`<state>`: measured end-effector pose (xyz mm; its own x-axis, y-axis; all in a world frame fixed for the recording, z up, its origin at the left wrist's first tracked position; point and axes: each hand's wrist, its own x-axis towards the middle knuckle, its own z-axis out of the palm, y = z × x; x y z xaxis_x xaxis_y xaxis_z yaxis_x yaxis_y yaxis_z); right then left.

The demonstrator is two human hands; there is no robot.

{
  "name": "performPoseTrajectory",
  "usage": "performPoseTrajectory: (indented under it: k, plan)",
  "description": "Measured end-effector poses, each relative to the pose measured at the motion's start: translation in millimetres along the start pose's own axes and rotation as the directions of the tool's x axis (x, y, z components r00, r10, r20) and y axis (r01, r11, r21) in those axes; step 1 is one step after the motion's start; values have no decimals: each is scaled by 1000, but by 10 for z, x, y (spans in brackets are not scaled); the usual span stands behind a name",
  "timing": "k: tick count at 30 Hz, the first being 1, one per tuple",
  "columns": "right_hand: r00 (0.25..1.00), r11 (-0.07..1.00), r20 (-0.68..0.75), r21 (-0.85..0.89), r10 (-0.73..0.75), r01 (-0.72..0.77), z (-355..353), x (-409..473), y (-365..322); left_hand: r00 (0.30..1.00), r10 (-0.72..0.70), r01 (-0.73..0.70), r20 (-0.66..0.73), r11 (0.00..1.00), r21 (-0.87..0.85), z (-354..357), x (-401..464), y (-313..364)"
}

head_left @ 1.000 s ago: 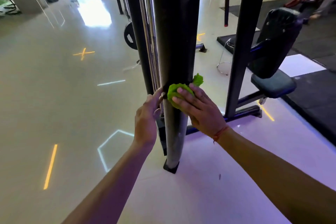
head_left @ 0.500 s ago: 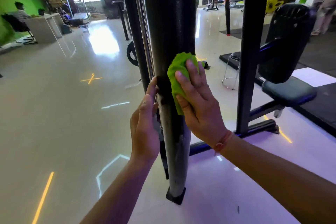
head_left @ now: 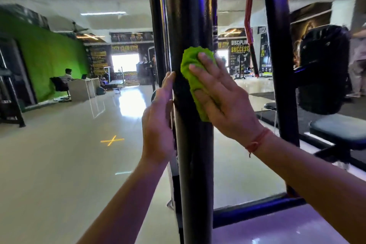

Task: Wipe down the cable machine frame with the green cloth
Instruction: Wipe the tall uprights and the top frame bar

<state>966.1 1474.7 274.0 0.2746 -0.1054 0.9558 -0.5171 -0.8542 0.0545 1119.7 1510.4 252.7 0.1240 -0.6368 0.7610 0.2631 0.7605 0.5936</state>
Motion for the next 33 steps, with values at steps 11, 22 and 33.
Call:
performPoseTrajectory:
  k: [11,22,33]
  plan:
    - [980,985,178,-131,-87,111,-39,-388,39,996,-61,63,-68,997,41,-42,-488,-165]
    - [961,912,208,-331,-181,243,139,-916,23,954,-238,234,-185,971,-42,-318,-1135,-566]
    - [902,857,372,-369,-219,360,378,-1597,-53,860,-464,433,-211,884,-178,-520,-1704,-978]
